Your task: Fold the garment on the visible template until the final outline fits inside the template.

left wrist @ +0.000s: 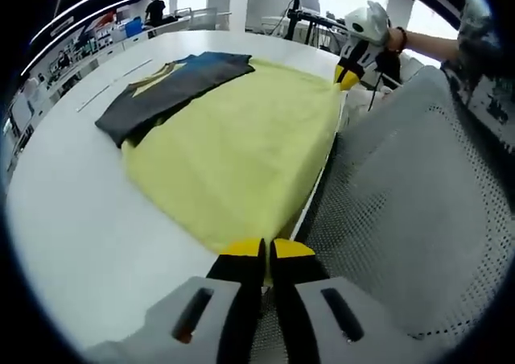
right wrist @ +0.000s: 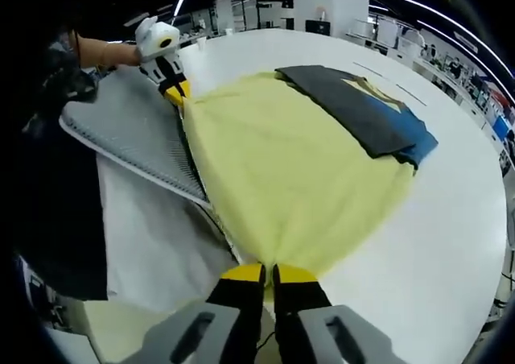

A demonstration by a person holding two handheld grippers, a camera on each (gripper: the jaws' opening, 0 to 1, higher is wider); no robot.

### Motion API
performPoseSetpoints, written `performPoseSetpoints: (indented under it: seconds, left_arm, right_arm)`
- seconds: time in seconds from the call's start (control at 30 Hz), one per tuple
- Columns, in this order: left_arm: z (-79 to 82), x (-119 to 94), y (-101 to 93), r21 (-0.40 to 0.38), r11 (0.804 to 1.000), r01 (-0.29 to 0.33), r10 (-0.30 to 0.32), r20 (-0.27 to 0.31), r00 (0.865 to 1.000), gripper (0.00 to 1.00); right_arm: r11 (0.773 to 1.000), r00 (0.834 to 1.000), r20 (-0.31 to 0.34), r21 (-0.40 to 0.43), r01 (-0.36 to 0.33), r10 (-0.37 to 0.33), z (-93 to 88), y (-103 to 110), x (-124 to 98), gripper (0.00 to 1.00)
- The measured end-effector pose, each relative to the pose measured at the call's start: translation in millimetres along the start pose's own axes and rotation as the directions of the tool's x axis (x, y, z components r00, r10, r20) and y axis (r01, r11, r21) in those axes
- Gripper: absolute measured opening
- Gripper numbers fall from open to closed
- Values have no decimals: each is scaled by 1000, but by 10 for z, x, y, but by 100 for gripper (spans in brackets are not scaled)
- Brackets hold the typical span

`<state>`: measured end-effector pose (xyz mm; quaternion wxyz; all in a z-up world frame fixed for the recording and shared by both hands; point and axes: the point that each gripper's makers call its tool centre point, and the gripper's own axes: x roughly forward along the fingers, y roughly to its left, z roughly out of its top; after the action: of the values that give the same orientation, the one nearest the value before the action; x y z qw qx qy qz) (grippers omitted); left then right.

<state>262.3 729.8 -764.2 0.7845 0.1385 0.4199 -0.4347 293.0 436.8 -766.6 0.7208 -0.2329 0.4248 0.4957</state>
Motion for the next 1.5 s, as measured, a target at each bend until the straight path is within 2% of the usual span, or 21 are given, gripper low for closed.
performPoseSetpoints:
  seconds: [0.2,0.33,0.47,0.87,1.07,1.3,1.5]
  left_arm:
    - [-38,-37,-125,-76,995,67,-66,14,998,0]
    - [-71,-56,-154,-61,995,76,-77,-7,997,0]
    - [-14,-97,-108,-55,996,69,-70,-4,998,0]
    - [389,-336,203,-34,999,-23,26,83,996,0]
    - [552,-413,376,-4,997,-77,77,101,992,0]
    - [848,-560,574,9,990,-142,139,144,980,0]
    - [1029,-646,777,16,981,-195,189,169,967,0]
  right_arm:
    - [999,1000,-12,24,-21,22,-58,70,-22,0]
    - [998,998,-8,34,-55,55,-40,160,-66,0]
    - [999,999,-3,8,-40,40,24,135,-110,0]
    - [998,997,66,-20,52,-51,332,-173,-257,0]
    - [994,991,98,-38,100,-96,520,-312,-354,0]
    - [987,980,137,-47,152,-144,747,-498,-485,0]
    - [979,970,164,-70,193,-180,936,-639,-555,0]
